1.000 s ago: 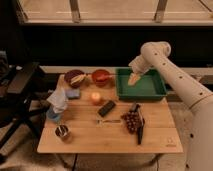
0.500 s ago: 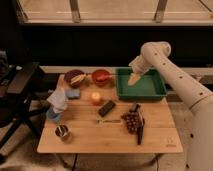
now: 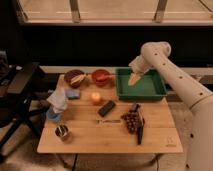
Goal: Place pepper in tray
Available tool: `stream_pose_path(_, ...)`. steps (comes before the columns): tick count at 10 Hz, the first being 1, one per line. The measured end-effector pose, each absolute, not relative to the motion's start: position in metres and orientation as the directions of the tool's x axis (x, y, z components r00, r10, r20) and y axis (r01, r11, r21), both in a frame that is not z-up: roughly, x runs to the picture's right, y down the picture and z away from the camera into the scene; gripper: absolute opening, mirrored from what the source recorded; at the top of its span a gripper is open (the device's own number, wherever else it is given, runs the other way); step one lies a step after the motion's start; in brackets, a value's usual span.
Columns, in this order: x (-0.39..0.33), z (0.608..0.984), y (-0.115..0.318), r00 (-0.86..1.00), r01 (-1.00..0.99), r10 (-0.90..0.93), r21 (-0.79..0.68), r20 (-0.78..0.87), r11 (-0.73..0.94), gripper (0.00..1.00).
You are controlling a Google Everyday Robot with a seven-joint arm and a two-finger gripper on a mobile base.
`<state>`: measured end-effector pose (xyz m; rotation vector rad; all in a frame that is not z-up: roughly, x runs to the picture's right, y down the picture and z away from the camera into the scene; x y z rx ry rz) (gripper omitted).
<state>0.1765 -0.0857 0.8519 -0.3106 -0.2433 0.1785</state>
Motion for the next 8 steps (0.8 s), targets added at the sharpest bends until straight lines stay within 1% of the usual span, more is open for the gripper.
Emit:
stream_pose_path(6,0.1763,0.8520,-0.0859,0.956,-0.133,0.208,-0.322,0.209,0.937,0.75)
stream_pose_path(8,0.1680,0.8571,-0.0896,0.957,-0.092,0.170,-0.314,0.233,0.945,0.75)
